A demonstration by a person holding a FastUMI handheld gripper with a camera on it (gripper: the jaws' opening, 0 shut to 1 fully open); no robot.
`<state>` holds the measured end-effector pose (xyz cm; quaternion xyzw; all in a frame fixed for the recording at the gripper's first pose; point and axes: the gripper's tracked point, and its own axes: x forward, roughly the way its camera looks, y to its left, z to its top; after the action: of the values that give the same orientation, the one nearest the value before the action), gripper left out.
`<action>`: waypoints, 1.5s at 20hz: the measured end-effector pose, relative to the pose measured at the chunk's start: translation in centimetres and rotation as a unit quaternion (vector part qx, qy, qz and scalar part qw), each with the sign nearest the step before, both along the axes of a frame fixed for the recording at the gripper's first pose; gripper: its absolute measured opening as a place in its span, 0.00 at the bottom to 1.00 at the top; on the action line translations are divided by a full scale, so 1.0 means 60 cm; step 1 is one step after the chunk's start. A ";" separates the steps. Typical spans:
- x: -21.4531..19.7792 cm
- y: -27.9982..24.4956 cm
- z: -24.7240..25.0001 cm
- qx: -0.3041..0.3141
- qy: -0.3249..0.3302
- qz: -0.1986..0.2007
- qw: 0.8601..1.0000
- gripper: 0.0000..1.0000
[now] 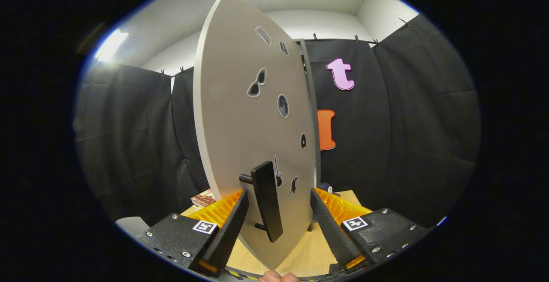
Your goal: Open the shoe cabinet door, grab the shoes and put them into the shoe cabinet, then close the shoe cabinet door.
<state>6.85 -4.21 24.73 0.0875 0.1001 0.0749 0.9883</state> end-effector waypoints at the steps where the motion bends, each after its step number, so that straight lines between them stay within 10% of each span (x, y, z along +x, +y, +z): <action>1: 0.006 0.016 0.000 0.001 0.001 -0.001 1.000 0.91; 30: 0.310 0.332 -0.032 -0.032 0.004 -0.004 0.999 0.91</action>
<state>25.44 15.72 22.80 0.0564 0.1061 0.0670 0.9905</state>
